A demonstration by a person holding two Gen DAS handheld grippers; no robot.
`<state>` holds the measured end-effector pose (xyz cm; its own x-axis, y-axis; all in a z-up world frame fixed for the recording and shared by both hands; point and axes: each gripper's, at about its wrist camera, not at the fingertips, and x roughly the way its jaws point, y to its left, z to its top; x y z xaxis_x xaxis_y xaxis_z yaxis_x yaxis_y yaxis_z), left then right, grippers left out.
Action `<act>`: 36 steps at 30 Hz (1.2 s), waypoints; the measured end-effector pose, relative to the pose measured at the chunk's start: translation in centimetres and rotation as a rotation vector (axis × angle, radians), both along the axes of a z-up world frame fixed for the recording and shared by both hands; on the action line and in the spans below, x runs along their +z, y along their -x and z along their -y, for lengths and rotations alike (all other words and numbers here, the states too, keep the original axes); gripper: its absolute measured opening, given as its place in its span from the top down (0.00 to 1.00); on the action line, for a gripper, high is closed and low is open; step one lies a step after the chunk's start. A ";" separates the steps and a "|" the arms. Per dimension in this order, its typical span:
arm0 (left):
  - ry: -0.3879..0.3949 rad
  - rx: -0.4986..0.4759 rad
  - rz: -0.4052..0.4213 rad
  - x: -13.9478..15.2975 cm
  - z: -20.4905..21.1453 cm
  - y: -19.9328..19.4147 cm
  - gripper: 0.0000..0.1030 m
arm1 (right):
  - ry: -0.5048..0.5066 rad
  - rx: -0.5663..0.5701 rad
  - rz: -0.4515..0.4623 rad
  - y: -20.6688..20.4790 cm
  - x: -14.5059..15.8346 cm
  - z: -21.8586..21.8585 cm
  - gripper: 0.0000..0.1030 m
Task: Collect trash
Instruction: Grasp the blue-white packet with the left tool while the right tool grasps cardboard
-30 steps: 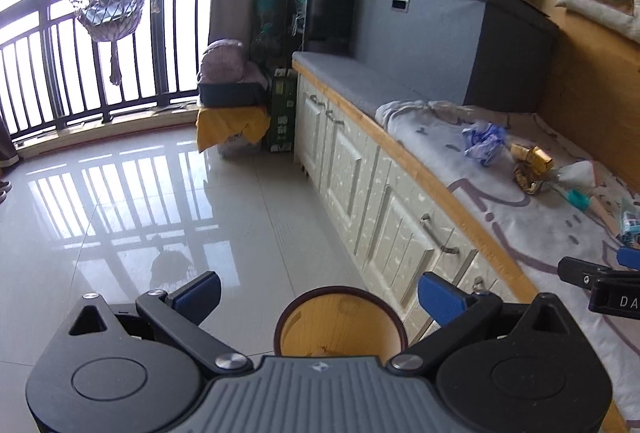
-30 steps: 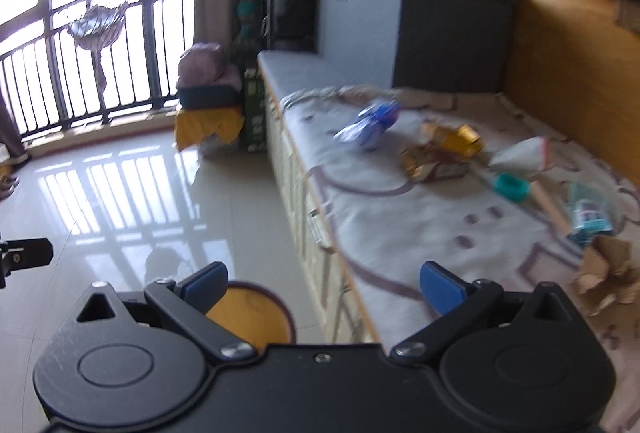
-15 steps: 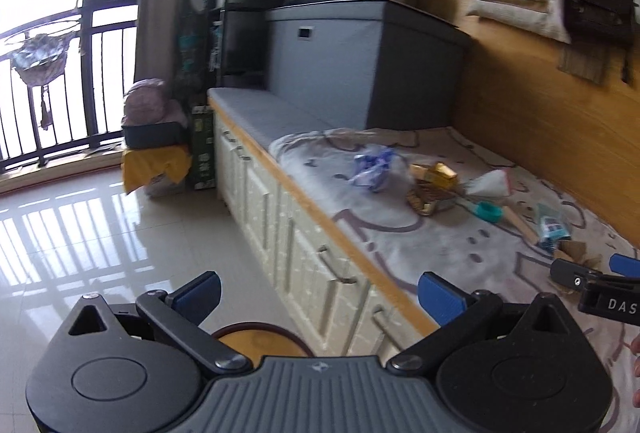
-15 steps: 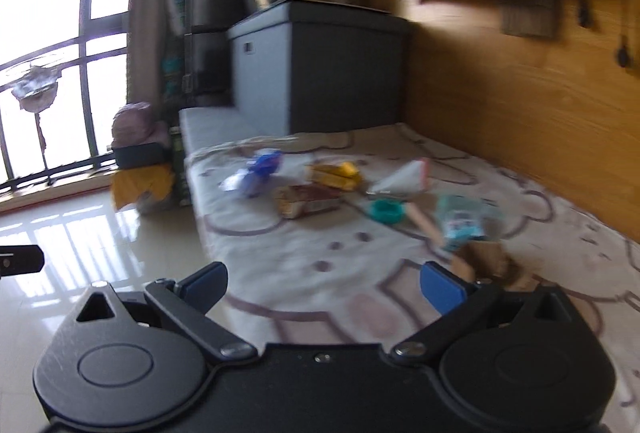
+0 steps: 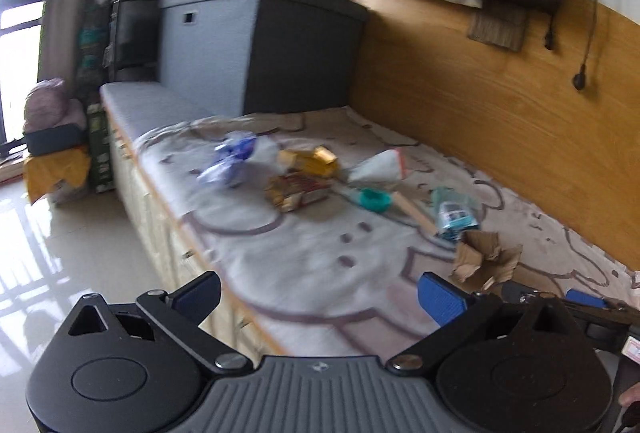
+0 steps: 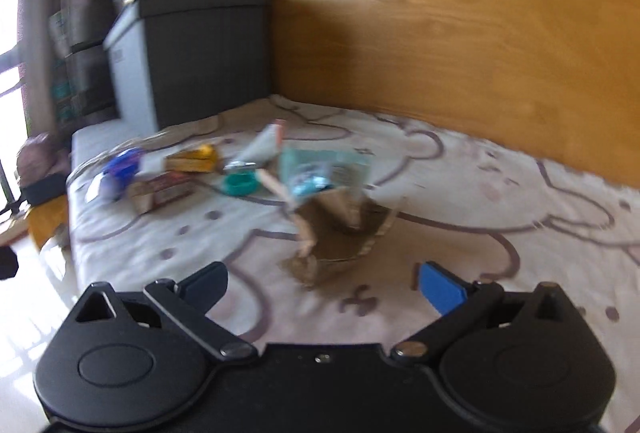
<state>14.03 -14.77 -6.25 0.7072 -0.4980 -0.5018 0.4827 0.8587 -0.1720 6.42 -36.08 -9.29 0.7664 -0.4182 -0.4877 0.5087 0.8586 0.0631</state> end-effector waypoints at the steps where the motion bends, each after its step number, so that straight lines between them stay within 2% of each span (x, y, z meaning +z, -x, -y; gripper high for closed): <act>1: 0.001 -0.015 0.004 0.0 0.8 -0.2 0.00 | -0.024 -0.016 0.004 -0.3 -0.3 0.8 0.00; 10: 0.015 -0.122 -0.023 -0.1 7.5 -2.5 0.00 | -0.225 -0.133 0.065 -4.5 -2.4 5.5 0.00; 13: 0.039 -0.151 -0.033 0.2 9.1 -3.4 0.00 | -0.232 -0.152 0.056 -6.2 -3.3 6.1 0.00; 18: 0.061 -0.183 -0.041 1.0 11.9 -5.2 0.00 | -0.230 -0.118 0.033 -8.4 -4.8 6.5 0.00; 26: 0.048 -0.253 -0.100 1.6 16.8 -9.0 0.00 | -0.205 -0.107 0.044 -10.5 -5.5 6.1 0.00; 27: 0.040 -0.263 -0.113 1.4 17.5 -9.5 0.00 | -0.210 -0.110 0.052 -10.3 -5.5 6.2 0.04; 28: 0.034 -0.271 -0.128 1.2 18.1 -9.9 0.00 | -0.216 -0.112 0.061 -10.1 -5.5 6.4 0.13; 30: 0.025 -0.281 -0.156 0.6 19.1 -10.6 0.00 | -0.234 -0.103 0.072 -9.6 -5.5 6.8 0.20; 36: -0.034 -0.295 -0.193 -1.0 22.1 -12.0 0.00 | -0.271 -0.082 0.097 -7.5 -5.1 7.8 0.29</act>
